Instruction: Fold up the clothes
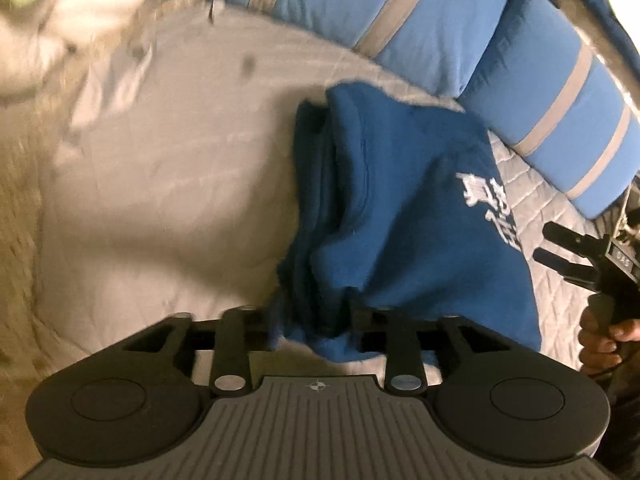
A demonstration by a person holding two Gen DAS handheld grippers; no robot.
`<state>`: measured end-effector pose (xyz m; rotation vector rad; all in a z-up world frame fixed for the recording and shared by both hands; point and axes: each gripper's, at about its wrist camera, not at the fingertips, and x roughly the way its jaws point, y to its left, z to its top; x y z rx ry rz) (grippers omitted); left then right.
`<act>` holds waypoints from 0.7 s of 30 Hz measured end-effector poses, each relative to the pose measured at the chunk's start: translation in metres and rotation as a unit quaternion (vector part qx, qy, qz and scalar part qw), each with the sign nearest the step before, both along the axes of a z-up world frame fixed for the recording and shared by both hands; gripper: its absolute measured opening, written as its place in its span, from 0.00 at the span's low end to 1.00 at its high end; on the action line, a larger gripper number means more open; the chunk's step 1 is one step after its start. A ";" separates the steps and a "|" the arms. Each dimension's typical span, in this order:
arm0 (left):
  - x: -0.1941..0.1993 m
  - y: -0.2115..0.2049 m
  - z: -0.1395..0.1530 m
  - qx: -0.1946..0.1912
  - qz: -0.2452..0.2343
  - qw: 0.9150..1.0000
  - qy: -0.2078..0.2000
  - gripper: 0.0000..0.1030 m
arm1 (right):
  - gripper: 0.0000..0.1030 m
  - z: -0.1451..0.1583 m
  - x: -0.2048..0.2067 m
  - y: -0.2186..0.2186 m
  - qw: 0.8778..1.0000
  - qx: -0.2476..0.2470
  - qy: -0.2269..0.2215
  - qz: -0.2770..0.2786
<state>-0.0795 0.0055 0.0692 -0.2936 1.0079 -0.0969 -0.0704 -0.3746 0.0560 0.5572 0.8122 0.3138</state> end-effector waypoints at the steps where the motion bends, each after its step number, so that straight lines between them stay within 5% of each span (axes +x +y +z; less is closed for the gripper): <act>1: 0.001 0.000 0.004 0.009 0.000 1.000 -0.013 0.50 | 0.99 0.000 0.000 0.000 1.000 0.000 0.000 0.000; 2: 0.003 0.000 0.008 0.017 -0.001 1.000 -0.026 0.63 | 0.99 0.000 0.000 0.000 1.000 0.001 0.001 -0.001; 4: 0.006 0.001 0.016 0.035 -0.002 0.998 -0.053 0.72 | 0.99 -0.001 0.002 -0.001 1.000 0.004 0.006 -0.004; 9: 0.037 -0.002 0.013 0.063 -0.018 0.996 -0.062 0.74 | 0.99 -0.004 0.003 0.001 1.000 0.000 0.014 -0.008; 16: 0.072 -0.004 -0.030 0.005 -0.049 0.999 0.022 0.78 | 0.99 -0.009 0.006 -0.004 0.999 0.017 0.024 -0.015; 21: 0.074 0.006 -0.042 -0.067 -0.053 0.996 0.029 0.78 | 1.00 -0.016 0.011 -0.008 0.998 0.042 0.044 -0.025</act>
